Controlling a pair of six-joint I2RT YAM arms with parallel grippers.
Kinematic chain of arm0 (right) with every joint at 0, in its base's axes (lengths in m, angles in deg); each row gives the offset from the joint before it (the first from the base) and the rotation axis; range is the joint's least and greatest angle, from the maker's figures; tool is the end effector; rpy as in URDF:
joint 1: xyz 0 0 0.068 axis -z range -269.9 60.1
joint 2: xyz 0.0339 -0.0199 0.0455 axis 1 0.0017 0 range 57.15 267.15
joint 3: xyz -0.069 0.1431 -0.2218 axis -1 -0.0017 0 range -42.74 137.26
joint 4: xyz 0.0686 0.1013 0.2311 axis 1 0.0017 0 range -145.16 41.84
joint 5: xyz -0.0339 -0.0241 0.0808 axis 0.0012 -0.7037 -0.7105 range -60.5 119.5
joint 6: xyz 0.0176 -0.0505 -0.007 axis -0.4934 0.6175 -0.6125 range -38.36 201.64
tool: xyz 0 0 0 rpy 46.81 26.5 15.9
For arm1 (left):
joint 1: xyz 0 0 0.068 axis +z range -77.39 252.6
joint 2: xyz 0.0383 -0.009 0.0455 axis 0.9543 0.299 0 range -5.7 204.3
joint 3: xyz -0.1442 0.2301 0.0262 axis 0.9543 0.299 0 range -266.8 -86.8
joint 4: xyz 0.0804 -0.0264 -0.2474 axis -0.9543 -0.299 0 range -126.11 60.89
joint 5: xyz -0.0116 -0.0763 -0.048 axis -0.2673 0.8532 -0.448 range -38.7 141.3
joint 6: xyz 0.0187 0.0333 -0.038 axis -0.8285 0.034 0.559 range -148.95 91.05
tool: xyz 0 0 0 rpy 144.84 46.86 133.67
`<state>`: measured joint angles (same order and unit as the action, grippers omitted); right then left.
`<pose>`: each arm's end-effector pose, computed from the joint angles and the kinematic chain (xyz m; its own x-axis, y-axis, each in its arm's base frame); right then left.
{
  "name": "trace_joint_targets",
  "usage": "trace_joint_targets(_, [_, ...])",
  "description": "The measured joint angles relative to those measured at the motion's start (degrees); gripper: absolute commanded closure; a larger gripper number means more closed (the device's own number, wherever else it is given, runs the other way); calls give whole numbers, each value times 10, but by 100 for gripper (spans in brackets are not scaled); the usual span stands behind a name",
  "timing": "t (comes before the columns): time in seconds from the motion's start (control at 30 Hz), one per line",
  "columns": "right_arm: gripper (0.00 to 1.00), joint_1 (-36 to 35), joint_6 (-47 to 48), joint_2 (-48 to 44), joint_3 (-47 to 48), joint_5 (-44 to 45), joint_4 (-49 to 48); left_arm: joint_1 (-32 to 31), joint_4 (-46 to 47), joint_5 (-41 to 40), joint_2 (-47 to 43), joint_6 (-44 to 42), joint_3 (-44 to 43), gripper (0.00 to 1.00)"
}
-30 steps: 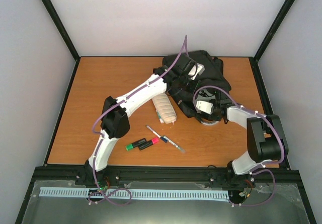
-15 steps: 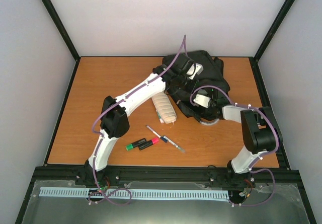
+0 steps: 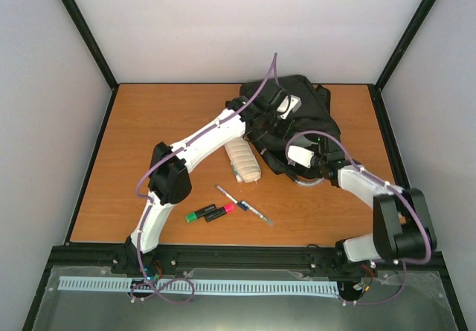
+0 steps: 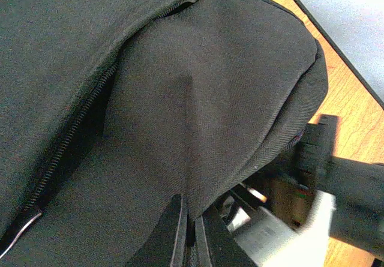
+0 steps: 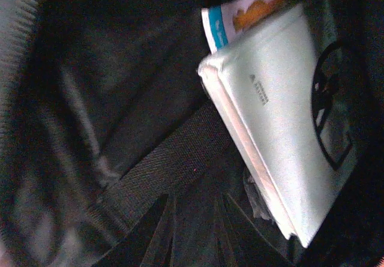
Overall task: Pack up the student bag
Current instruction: Place the book in the student bag.
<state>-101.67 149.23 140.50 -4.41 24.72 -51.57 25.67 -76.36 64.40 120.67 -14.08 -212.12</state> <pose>0.2709 0.0594 0.1627 -0.0422 -0.9499 -0.3097 -0.7770 0.2261 -0.5874 0.3321 -0.3671 0.3005 -0.7018 0.3848 -0.5995 0.6564 0.6763 -0.3342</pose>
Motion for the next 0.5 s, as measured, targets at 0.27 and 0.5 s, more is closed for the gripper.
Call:
trace_joint_targets(0.27, [75, -1, -67, -178, -2, -78, 194, -3, 9, -9, -3, 2, 30, 97])
trace_joint_targets(0.5, [71, 10, -205, -249, 25, -116, 307, -4, 10, 14, -3, 14, 71, 12])
